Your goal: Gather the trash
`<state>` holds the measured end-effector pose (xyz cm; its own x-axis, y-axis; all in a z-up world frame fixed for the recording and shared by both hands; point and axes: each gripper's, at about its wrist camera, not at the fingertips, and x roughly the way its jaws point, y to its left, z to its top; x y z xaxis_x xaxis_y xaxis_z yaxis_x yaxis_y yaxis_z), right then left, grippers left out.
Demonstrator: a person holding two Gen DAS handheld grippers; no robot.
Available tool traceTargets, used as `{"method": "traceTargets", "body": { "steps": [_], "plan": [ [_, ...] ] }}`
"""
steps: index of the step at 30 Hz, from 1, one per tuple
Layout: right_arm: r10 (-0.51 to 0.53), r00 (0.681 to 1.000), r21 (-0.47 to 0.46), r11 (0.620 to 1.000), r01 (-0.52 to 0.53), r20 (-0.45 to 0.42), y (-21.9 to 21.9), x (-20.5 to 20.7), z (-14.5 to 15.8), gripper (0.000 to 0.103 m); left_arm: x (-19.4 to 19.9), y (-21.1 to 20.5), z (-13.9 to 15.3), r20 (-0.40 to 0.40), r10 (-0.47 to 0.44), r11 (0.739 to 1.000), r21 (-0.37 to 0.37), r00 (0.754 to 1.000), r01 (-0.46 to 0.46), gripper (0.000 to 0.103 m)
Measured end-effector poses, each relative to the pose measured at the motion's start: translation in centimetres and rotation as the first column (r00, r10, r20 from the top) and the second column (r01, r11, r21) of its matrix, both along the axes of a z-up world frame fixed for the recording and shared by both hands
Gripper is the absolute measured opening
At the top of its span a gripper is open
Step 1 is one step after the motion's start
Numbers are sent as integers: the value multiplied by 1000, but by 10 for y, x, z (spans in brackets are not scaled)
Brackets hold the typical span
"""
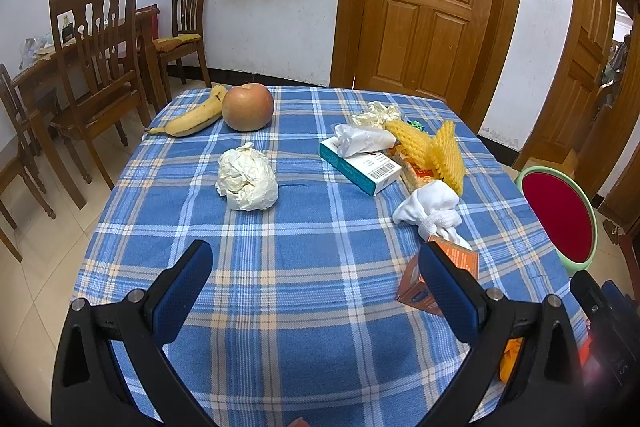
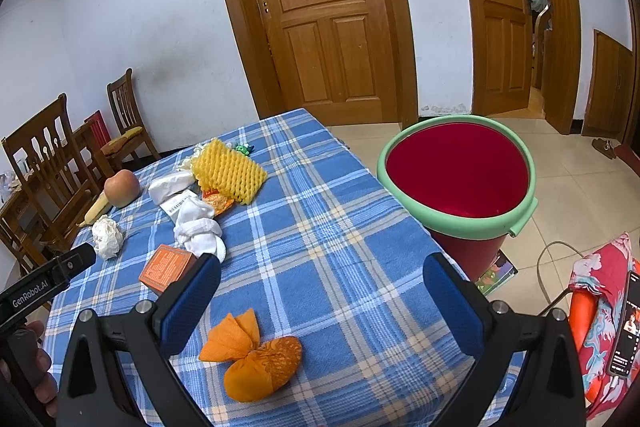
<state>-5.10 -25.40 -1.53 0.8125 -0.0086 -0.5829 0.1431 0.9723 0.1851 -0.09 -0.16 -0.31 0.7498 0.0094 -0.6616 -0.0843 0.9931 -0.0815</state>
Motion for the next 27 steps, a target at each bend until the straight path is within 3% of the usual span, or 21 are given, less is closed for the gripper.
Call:
{"method": "traceTargets", "body": {
  "steps": [27],
  "plan": [
    [-1,1000,2,1000,1,-5,-1,2,0,103,-3,2,-14,-11,0,1000,2,1000,0,101]
  ]
}}
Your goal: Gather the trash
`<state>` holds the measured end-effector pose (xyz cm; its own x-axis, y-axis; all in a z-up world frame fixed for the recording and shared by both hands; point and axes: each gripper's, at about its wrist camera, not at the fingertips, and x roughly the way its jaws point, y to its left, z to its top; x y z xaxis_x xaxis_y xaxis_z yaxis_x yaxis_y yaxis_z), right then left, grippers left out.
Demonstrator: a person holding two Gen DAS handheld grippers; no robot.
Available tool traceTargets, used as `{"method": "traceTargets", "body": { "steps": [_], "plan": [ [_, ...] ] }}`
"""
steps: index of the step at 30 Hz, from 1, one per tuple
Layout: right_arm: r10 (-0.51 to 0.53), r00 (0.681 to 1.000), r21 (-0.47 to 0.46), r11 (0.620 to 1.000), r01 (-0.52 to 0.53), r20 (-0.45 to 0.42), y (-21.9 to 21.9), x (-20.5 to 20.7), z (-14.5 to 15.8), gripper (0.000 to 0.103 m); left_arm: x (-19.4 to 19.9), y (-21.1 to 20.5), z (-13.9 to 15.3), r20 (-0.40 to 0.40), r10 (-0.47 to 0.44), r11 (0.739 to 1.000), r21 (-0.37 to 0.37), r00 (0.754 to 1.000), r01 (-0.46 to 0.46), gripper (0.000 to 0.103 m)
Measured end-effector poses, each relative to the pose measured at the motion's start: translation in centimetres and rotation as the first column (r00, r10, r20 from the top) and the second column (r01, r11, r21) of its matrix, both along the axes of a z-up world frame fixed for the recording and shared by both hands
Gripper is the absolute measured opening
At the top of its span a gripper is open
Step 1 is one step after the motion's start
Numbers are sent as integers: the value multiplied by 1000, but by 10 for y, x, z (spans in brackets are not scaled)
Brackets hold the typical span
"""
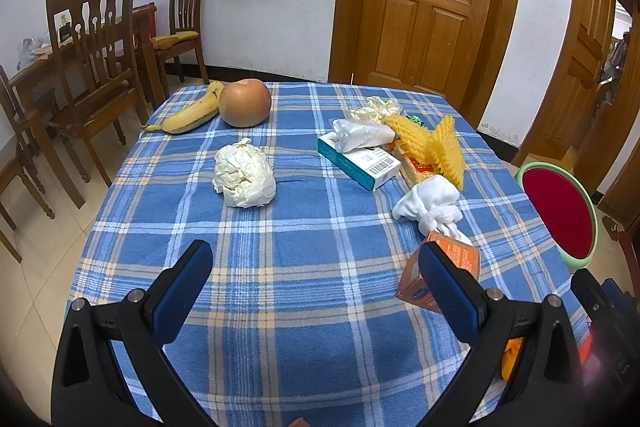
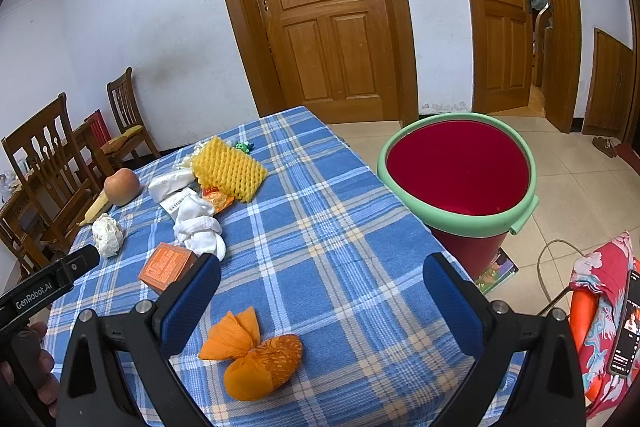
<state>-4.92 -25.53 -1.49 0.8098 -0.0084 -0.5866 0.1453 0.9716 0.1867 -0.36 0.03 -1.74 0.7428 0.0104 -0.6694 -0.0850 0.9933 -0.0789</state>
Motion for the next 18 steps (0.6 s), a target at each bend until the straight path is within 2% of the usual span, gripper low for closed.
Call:
{"method": "traceTargets", "body": {
  "steps": [12,18],
  "plan": [
    [21,1000,-9,1000,-21,-6,7,6,-6,103,17,35,5,-16,56,998,-3,998,-56,101],
    [56,998,-10,998,-56,-22,4,27,3,103,35,55,5,-26,96,995,11,995,-96,101]
  ]
}}
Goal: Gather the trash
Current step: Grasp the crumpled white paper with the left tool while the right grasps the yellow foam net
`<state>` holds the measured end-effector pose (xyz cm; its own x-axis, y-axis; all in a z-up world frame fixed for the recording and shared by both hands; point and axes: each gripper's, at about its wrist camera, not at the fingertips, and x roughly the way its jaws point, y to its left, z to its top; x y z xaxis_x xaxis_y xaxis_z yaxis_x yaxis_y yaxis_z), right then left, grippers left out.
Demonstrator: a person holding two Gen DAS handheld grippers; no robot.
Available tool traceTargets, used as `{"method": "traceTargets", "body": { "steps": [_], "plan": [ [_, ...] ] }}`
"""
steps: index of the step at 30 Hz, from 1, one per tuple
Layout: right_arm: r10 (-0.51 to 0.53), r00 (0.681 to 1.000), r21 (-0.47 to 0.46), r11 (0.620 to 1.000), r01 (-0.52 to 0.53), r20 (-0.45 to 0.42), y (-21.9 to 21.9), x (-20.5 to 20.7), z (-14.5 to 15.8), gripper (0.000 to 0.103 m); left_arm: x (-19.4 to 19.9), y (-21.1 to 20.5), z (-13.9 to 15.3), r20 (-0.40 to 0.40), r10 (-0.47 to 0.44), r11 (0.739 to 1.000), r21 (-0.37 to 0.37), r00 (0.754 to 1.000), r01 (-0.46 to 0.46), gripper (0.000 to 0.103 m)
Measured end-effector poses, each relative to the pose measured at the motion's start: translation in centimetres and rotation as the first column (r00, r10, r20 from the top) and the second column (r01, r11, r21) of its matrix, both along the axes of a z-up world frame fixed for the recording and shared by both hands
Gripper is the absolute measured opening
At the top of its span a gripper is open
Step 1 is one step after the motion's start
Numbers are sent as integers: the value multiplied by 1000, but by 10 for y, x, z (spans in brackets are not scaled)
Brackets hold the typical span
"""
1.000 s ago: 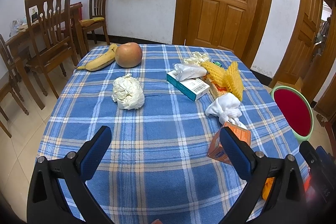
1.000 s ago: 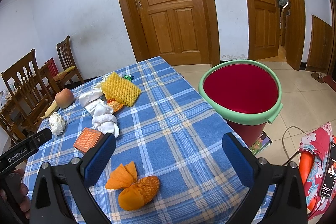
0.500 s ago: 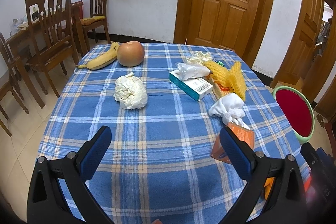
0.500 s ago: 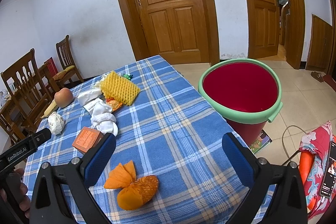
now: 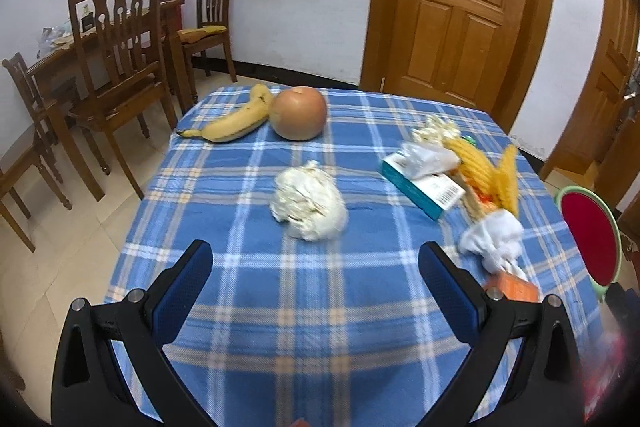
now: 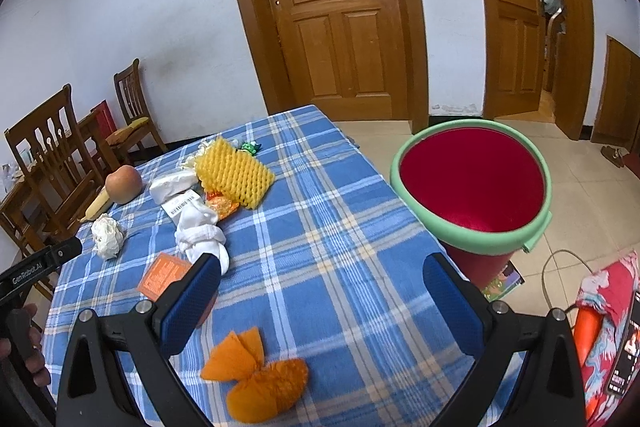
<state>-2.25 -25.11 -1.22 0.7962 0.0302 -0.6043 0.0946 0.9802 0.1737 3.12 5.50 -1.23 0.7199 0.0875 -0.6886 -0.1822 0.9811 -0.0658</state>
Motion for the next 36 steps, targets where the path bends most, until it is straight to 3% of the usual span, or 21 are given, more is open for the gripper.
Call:
{"method": "traceTargets", "body": {
  "steps": [10,15,20,29,36],
  "plan": [
    [114,993,-36,993,-115,-42,16,51,14,103,37,14,-10,-44,17,1000,-15,999,-18,97],
    [160,985,-50,985,-163,-66,29,78,18,103,54,16,-21,-80,-1,999,-47,997,-2,90],
    [191,976,-4,981,-193,-107,40,109,18,103,67,15,-27,-88,-19,997,-78,996,12,86],
    [241,955,0,970,-245,-170,52,155,-4,103,84,18,-40,-128,-6,995,-103,992,-8,82],
    [269,933,58,963,-263,-241,49,177,-28,83,85,23,-48,-121,-18,991,-133,992,2,70]
  ]
}}
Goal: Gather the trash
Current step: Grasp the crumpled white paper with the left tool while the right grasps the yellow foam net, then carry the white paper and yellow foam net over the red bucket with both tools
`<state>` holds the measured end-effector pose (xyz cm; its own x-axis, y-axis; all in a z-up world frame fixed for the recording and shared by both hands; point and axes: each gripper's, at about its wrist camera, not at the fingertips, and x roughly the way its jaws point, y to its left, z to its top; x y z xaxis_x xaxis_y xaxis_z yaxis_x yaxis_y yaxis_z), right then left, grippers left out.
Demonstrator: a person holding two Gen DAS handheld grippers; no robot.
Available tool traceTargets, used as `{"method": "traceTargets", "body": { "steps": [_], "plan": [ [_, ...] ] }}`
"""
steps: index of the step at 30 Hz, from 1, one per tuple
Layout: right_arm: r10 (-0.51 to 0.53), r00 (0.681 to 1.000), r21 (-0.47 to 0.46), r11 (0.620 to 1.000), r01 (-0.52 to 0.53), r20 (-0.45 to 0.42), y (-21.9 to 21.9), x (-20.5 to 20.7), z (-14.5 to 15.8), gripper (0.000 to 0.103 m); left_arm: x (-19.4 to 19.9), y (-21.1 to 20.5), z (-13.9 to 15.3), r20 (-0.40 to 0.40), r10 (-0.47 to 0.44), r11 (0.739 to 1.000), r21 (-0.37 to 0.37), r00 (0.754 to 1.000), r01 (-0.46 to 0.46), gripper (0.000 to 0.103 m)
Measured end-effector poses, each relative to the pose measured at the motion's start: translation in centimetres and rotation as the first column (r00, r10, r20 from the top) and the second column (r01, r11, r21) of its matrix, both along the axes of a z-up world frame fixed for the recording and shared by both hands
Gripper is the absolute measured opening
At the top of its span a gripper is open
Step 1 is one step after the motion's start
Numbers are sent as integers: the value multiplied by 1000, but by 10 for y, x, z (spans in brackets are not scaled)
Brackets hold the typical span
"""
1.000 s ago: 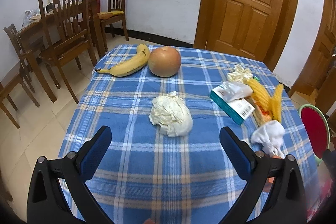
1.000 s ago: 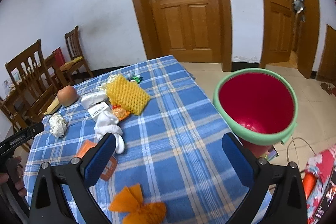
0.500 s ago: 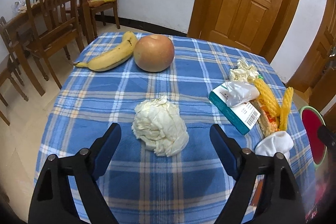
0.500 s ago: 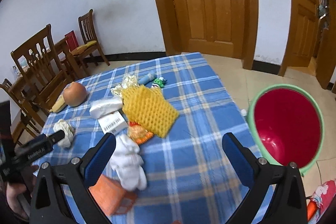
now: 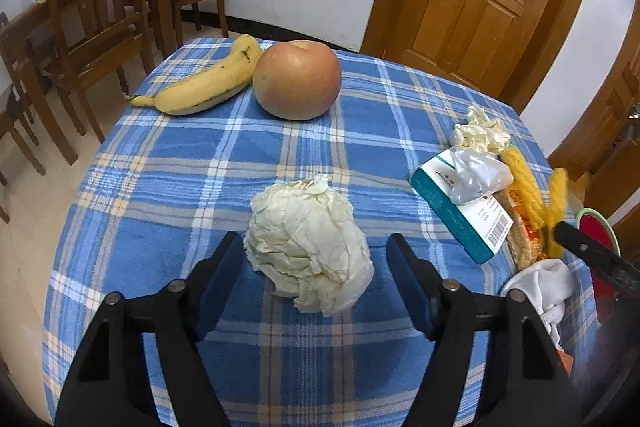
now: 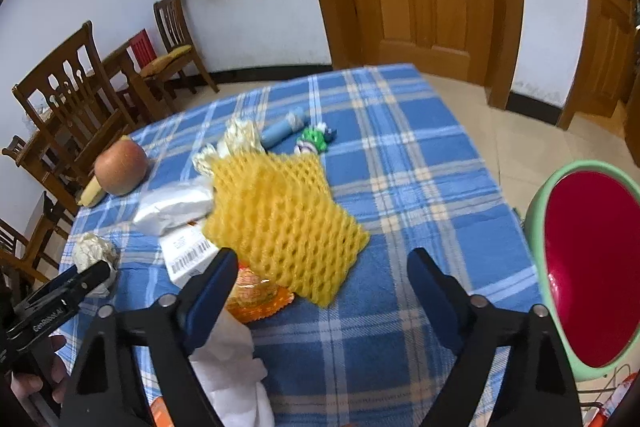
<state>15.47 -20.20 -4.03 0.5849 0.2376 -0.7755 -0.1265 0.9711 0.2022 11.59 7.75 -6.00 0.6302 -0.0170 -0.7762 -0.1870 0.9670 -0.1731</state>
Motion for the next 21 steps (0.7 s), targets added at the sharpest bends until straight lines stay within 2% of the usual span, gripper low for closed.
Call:
{"method": "traceTargets", "body": {
  "steps": [2,6,9,10,16,21],
  "plan": [
    [2,1000,19,1000,-2,-16,-1,3,-5,75,2,0,-1,2,-6,1000,2,1000,6,67],
    [14,999,45,999,-13,-36,-1,6,-11,53,3,-1,-6,-4,-14,1000,-8,1000,14,54],
    [27,999,50,998,-26,-22,0,4,-9,32,2,-1,-6,8,-13,1000,-11,1000,13,51],
    [31,999,54,998,-30,-16,0,3,-8,28,0,-1,-5,13,-17,1000,-21,1000,17,50],
    [31,999,61,998,-33,35,-2,-10,9,15,-7,-4,3,43,-25,999,-40,999,26,50],
    [31,996,73,997,-36,80,-8,-25,25,14,-16,-7,16,81,-38,998,-53,996,42,49]
  ]
}}
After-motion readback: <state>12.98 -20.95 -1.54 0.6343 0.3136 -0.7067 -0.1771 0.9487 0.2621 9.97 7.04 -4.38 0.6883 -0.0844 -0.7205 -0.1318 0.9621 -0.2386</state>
